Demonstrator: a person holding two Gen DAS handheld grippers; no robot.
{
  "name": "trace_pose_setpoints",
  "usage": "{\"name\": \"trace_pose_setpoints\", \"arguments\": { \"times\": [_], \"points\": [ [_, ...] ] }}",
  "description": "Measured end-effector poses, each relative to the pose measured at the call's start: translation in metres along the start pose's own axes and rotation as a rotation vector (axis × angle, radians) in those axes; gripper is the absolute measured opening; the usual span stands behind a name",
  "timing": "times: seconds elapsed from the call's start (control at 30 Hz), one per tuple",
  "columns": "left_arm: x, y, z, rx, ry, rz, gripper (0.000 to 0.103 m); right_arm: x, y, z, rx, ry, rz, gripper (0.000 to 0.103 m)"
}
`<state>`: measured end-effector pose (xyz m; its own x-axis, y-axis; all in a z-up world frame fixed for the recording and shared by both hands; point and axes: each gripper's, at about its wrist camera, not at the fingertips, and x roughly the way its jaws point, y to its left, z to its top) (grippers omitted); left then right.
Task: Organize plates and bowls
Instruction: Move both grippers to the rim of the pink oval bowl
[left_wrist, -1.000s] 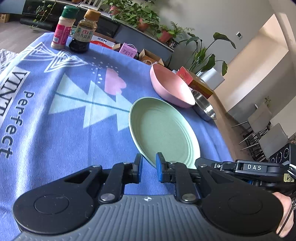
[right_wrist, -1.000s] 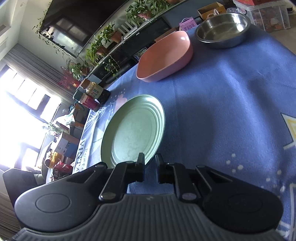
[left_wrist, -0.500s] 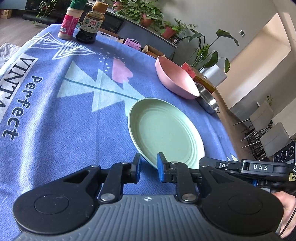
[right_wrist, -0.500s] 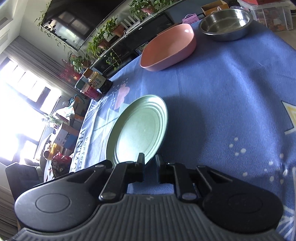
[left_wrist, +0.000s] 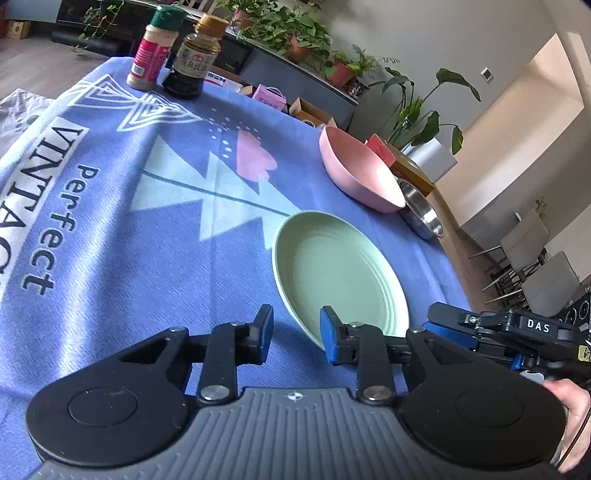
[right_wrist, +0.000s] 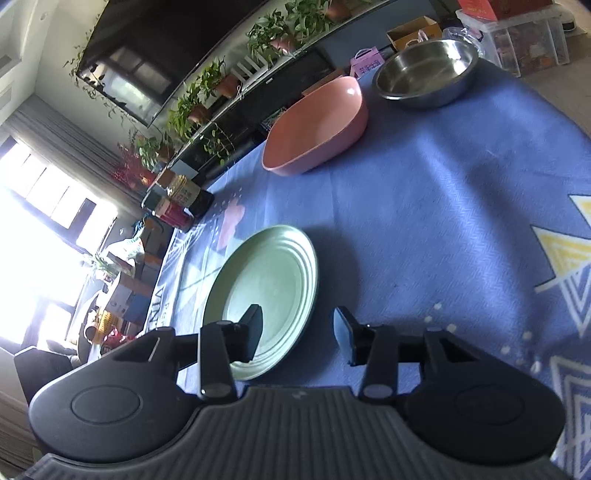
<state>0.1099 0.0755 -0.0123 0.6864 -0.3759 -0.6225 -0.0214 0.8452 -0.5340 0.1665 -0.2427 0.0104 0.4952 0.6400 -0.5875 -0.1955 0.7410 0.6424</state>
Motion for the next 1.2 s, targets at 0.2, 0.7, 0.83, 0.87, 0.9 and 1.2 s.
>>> {"name": "trace_pose_setpoints", "arguments": {
  "times": [0.2,0.7,0.83,0.87,0.9,1.2],
  "points": [
    [-0.014,-0.009,0.006,0.086,-0.073,0.073,0.042,-0.010,0.002,0.004,0.004,-0.058,0.007,0.043],
    [-0.031,-0.008,0.024,0.065,-0.148,0.072,0.050,-0.024,-0.012,0.017,0.116,-0.217,0.096,0.049],
    [-0.024,-0.016,0.040,0.079,-0.156,0.089,0.050,-0.017,-0.029,0.020,0.145,-0.242,0.132,0.049],
    [-0.022,-0.018,0.044,0.082,-0.159,0.092,0.050,-0.015,-0.033,0.022,0.159,-0.239,0.123,0.049],
    [-0.020,-0.021,0.049,0.085,-0.162,0.095,0.050,-0.013,-0.036,0.026,0.172,-0.237,0.120,0.049],
    [0.025,-0.050,0.100,0.151,-0.146,0.144,0.051,0.003,-0.051,0.064,0.190,-0.262,0.152,0.051]
  ]
}}
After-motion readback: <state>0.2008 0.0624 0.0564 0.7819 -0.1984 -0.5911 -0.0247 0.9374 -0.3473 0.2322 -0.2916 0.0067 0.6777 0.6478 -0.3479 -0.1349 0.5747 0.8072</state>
